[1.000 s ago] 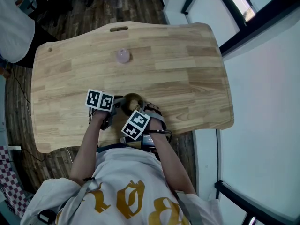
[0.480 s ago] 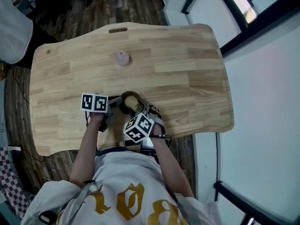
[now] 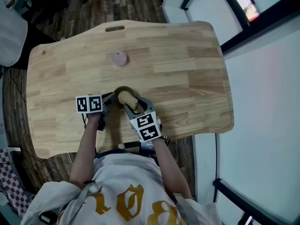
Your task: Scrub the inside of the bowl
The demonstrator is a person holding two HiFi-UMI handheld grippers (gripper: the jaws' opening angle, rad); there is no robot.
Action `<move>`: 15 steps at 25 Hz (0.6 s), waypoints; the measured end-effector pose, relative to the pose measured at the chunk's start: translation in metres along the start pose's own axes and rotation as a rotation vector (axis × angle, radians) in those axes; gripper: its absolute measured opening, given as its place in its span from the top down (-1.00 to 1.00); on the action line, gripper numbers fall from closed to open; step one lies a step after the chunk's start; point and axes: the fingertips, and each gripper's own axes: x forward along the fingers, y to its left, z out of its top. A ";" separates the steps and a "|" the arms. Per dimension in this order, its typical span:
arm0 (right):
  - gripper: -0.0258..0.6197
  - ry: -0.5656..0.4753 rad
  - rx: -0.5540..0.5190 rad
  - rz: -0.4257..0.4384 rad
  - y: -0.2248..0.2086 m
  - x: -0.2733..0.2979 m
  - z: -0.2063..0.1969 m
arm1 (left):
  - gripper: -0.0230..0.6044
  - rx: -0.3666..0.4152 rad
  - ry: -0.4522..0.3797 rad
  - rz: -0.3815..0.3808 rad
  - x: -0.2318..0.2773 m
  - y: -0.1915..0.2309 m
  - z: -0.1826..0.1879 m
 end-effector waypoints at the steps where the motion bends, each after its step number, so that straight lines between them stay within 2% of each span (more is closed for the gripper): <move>1: 0.33 -0.020 0.040 0.007 -0.003 -0.002 0.005 | 0.78 0.002 -0.013 -0.004 0.000 0.000 0.002; 5: 0.33 -0.049 0.090 0.013 -0.008 -0.004 0.011 | 0.78 0.038 -0.046 -0.006 0.001 -0.002 0.008; 7: 0.33 -0.108 0.117 0.057 -0.004 -0.011 0.021 | 0.75 0.067 -0.072 0.007 -0.003 -0.004 0.012; 12: 0.33 -0.249 0.332 0.176 -0.001 -0.031 0.042 | 0.73 0.096 -0.168 0.019 -0.025 -0.010 0.030; 15: 0.33 -0.297 0.364 0.170 -0.004 -0.042 0.045 | 0.73 0.136 -0.221 0.041 -0.040 -0.014 0.037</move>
